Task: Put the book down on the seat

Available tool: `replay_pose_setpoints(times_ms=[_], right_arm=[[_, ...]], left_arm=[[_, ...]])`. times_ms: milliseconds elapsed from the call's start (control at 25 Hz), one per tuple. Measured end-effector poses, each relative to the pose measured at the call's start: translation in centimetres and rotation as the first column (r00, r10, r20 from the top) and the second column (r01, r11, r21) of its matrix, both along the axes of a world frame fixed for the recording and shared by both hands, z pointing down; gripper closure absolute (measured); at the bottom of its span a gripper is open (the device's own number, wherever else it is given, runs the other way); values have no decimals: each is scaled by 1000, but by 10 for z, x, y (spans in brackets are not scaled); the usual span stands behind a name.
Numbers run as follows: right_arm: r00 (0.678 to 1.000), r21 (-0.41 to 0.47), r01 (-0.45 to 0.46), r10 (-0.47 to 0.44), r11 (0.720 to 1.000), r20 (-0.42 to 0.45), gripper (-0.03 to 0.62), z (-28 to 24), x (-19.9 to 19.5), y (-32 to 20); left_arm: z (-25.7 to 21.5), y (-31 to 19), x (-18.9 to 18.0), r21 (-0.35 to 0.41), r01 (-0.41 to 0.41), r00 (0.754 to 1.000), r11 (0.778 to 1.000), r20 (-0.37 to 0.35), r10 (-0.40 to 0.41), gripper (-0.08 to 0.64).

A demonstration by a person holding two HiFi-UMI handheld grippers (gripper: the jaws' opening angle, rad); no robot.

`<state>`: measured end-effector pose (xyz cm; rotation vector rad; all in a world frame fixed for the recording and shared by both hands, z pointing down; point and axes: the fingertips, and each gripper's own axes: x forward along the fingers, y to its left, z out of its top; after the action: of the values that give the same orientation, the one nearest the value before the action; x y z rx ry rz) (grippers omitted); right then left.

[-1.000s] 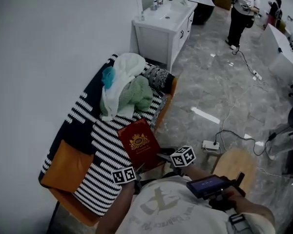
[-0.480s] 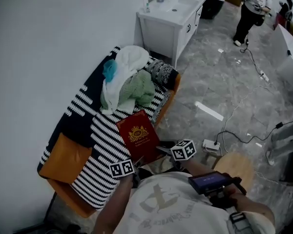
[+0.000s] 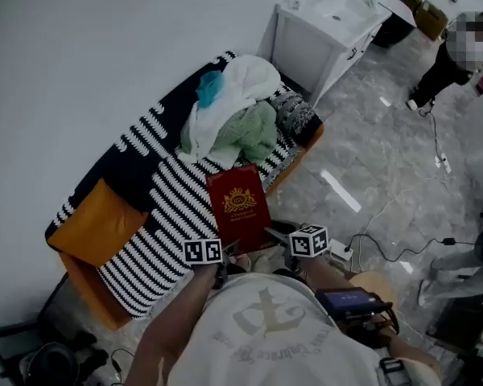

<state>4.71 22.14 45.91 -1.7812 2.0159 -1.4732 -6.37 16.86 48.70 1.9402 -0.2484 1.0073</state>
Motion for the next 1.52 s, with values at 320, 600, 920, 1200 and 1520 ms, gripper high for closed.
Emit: replay_pose_setpoints(times_ms=[320,600,920,1200,1520], right_arm=[[999,-32,-1,-1,999,-52,437,-6,32,-53],[997,-57,43,-46,997,-56,437,-4,30,-92],[970,-86,222,-229,971,-85,439,7,16,-149],[923,-102,378,-384,920,-39,440,19,24,-190],[830,-112,555,-558,824,12,442,38,32,-230]], left_arm=[[-1,-54,35,-25,-21,999,999,-47,20,232],[1,-89,31,-35,22,998,999,-59,-25,235],[15,-124,10,-81,174,984,981,-36,-177,238],[20,-151,14,-57,308,951,950,-15,-309,238],[33,-167,20,-81,461,887,884,50,-458,244]])
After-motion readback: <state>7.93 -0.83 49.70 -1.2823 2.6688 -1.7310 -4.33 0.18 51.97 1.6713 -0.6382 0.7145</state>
